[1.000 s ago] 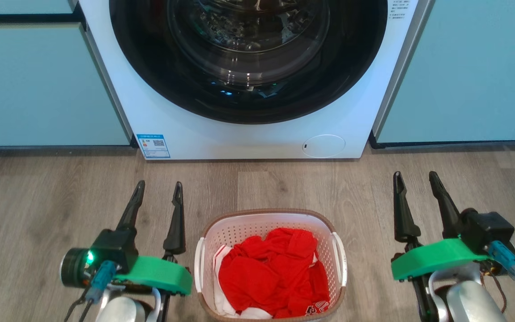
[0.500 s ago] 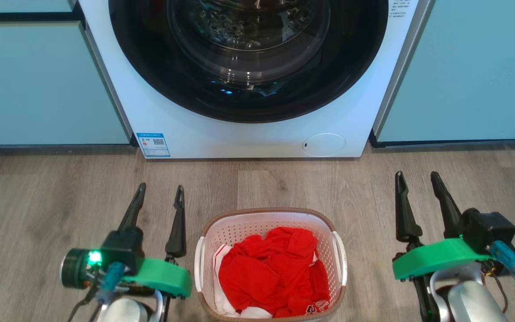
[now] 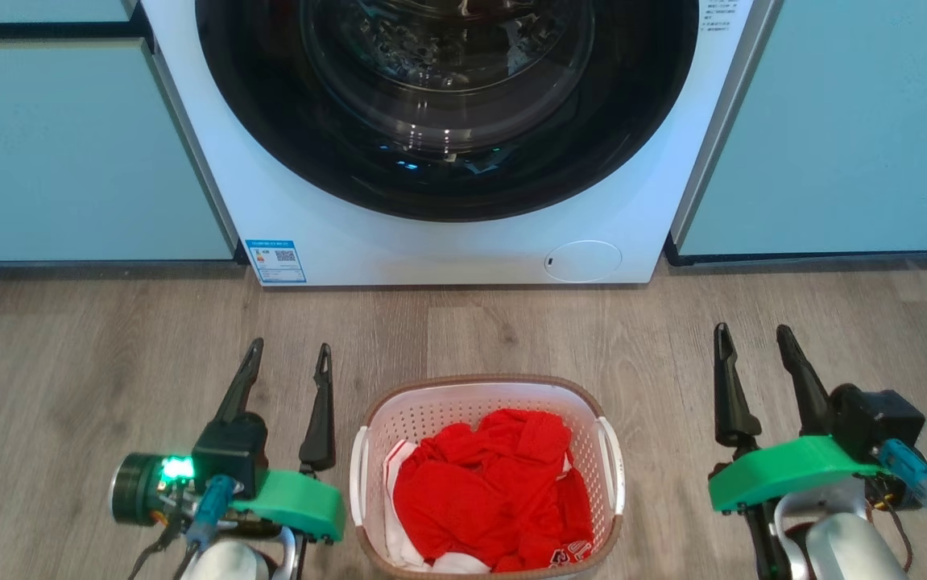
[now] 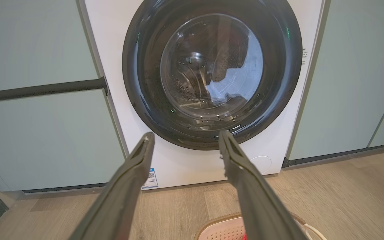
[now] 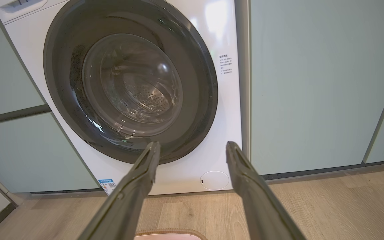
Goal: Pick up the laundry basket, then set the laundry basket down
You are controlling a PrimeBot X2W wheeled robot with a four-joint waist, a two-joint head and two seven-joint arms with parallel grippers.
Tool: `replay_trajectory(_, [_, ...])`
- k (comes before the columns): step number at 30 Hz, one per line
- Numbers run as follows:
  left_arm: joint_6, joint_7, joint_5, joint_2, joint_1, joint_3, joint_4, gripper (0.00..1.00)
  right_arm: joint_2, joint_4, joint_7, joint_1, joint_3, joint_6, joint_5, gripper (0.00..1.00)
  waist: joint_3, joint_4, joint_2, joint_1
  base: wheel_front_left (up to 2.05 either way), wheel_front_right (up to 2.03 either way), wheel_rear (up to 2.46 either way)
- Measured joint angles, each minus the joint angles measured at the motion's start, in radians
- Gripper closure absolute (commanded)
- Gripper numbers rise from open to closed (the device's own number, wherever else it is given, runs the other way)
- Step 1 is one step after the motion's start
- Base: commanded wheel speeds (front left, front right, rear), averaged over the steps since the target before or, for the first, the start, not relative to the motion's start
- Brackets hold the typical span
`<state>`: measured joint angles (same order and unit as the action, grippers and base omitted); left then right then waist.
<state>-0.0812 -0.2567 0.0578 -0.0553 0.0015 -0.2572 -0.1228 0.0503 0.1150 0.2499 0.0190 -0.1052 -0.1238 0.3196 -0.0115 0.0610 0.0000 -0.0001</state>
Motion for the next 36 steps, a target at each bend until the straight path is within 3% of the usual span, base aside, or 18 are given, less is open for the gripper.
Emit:
replay_trajectory(14, [0.01, 0.0, 0.087, 0.0, 0.0, 0.002, -0.012, 0.0, 0.0, 0.023, 0.0, 0.0, 0.0, 0.0, 0.0, 0.0, 0.003, -0.008, 0.0, 0.0001, 0.0, 0.0, 0.0])
replay_trajectory(15, [0.01, 0.0, 0.087, -0.001, 0.001, 0.002, -0.023, 1.0, 0.0, 0.034, -0.002, -0.001, 0.0, 0.0, 0.0, 1.0, 0.004, -0.008, 0.0, 0.0001, 0.0, 0.0, 0.0])
replay_trajectory(20, [0.01, 0.003, 0.099, -0.002, 0.057, 0.001, -0.092, 1.0, -0.001, 0.105, -0.007, -0.048, -0.002, 0.0, 0.008, 1.0, 0.005, -0.009, 0.0, 0.0001, 0.0, 0.0, 0.0])
replay_trajectory(36, [0.031, 0.037, 0.285, -0.004, 0.058, 0.014, -0.094, 1.0, -0.001, 0.111, -0.037, -0.048, 0.009, 0.0, 0.172, 1.0, 0.006, -0.015, 0.0, 0.0001, 0.0, 0.0, 0.0])
